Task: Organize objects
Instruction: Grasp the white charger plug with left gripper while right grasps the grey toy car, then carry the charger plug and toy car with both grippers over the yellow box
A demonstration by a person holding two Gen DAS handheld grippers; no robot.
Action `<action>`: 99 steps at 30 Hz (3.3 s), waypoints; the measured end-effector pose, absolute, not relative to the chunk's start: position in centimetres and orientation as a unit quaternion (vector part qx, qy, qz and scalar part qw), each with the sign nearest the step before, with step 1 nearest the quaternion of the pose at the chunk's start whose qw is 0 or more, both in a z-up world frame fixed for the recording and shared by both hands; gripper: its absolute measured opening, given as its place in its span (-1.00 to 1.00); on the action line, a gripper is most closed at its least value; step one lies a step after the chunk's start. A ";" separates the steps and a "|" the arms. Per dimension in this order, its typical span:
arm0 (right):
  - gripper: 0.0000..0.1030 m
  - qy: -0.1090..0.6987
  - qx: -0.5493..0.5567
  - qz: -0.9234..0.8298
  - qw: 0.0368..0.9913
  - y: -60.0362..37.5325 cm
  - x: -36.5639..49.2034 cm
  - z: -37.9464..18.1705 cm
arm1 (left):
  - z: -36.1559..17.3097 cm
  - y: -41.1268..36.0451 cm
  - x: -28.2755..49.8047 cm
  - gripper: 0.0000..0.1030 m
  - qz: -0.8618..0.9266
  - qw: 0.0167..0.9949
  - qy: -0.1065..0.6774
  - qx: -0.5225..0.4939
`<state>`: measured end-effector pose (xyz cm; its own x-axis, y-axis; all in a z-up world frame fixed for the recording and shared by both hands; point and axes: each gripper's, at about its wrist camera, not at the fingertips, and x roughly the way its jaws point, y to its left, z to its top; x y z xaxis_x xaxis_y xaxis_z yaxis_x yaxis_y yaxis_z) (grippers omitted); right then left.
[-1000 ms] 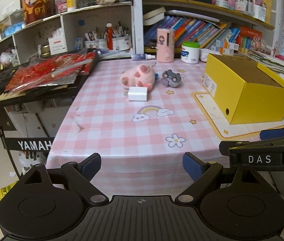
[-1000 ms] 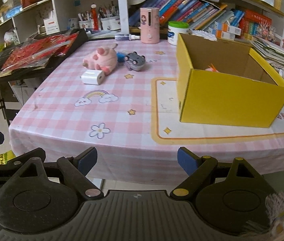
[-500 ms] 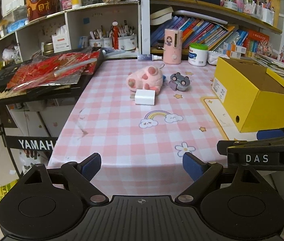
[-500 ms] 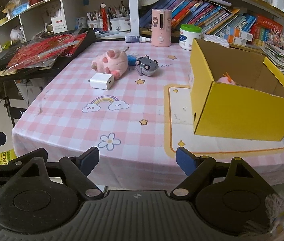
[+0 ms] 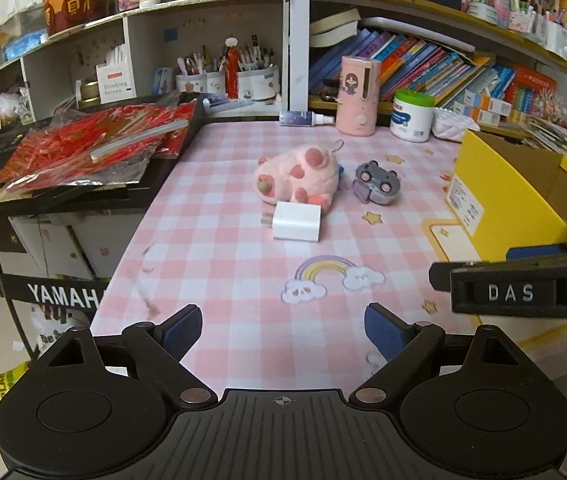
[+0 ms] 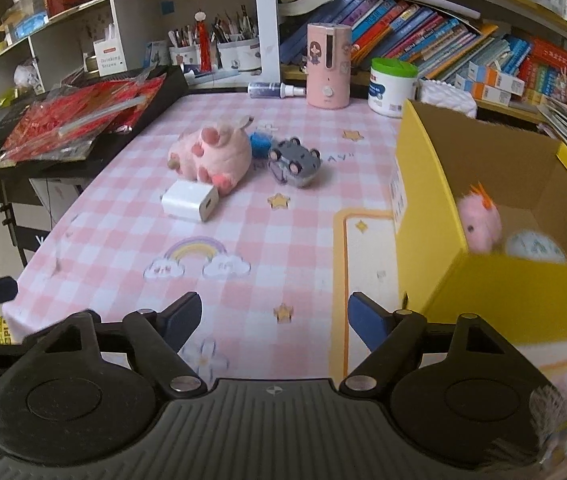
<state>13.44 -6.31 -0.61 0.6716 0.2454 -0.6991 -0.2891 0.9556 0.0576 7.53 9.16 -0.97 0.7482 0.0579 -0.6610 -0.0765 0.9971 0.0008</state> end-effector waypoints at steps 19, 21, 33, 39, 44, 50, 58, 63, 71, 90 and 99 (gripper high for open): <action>0.56 0.357 -0.054 0.163 0.918 -4.2 26.5 -0.2 | -2.7 8.8 17.8 0.72 0.051 0.930 0.365 -0.017; 0.56 0.360 -0.062 0.164 0.917 -4.0 27.7 -0.5 | -3.0 8.6 18.8 0.71 0.050 0.929 0.367 -0.015; 0.56 0.389 -0.072 0.166 0.903 -2.5 32.8 -2.8 | -5.4 8.2 23.6 0.60 0.055 0.918 0.393 -0.002; 0.56 0.408 -0.081 0.155 0.896 -2.1 34.8 -4.4 | -6.6 8.6 25.2 0.48 0.059 0.911 0.409 -0.005; 0.55 0.421 -0.081 0.155 0.890 -2.0 35.7 -5.7 | -7.3 8.8 25.9 0.34 0.057 0.905 0.422 -0.008; 0.00 0.429 -0.075 0.170 0.884 -2.1 36.3 -6.3 | -7.4 9.3 26.0 0.27 0.052 0.904 0.424 -0.015; -0.20 0.417 -0.064 0.173 0.890 -2.8 35.0 -5.2 | -5.8 9.9 24.1 0.27 0.049 0.908 0.412 -0.047; -0.20 0.408 -0.050 0.175 0.895 -3.7 33.0 -3.9 | -4.5 10.5 22.0 0.27 0.048 0.913 0.400 -0.066; -0.20 0.408 -0.033 0.186 0.893 -5.2 28.6 -2.2 | -2.7 10.9 18.6 0.27 0.048 0.917 0.385 -0.093; -0.20 0.404 -0.035 0.189 0.894 -5.9 19.3 -0.6 | -1.2 11.4 10.8 0.27 0.028 0.926 0.365 -0.091; -0.20 0.406 -0.027 0.175 0.896 -6.2 14.5 -0.7 | -0.9 11.5 6.8 0.27 0.015 0.927 0.364 -0.085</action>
